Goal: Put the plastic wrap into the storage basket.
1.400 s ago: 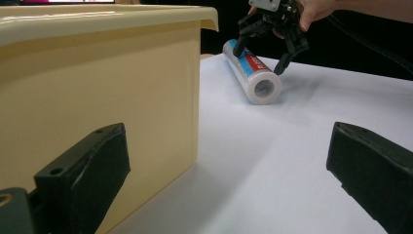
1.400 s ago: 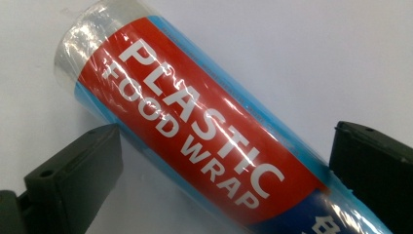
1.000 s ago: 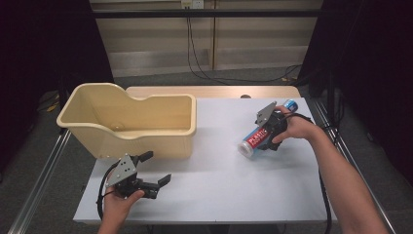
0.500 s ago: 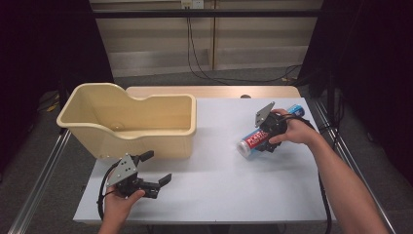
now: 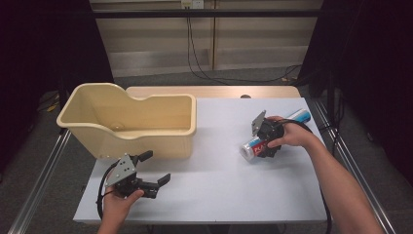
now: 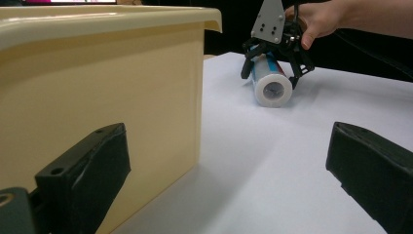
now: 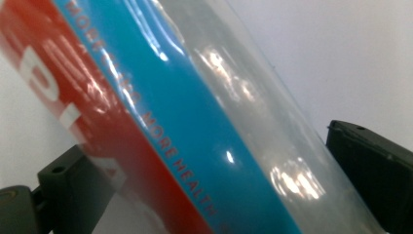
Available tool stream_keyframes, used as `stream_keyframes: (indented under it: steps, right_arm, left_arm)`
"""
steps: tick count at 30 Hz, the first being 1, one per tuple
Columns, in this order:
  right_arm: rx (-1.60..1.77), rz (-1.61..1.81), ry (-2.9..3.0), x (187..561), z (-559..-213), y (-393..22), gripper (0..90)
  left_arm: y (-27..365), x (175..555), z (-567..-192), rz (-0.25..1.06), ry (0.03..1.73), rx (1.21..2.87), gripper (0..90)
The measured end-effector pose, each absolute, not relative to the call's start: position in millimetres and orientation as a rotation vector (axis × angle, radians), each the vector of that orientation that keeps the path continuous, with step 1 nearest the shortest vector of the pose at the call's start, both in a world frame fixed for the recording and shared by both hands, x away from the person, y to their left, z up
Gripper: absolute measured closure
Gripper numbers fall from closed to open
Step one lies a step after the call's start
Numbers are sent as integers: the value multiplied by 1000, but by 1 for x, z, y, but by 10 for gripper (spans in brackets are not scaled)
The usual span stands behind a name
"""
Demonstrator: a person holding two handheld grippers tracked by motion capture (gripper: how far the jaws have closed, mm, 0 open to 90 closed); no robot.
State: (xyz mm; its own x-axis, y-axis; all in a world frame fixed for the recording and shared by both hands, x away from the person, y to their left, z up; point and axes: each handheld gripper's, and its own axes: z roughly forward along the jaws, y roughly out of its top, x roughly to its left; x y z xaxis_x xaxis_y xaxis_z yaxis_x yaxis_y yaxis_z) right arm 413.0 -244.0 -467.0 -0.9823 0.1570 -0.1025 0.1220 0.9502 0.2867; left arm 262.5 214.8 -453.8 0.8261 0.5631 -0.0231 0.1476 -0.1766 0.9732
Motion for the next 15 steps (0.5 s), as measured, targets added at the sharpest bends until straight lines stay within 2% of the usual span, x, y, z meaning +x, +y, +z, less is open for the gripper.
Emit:
stream_keyframes:
  steps: [3, 15]
  right_arm:
    - [301, 455, 3006, 413, -464, -241, 38]
    - [637, 593, 3116, 413, -453, -205, 196]
  left_arm:
    - [215, 263, -454, 405, 557, 1734, 21]
    - [213, 262, -452, 417, 546, 1738, 21]
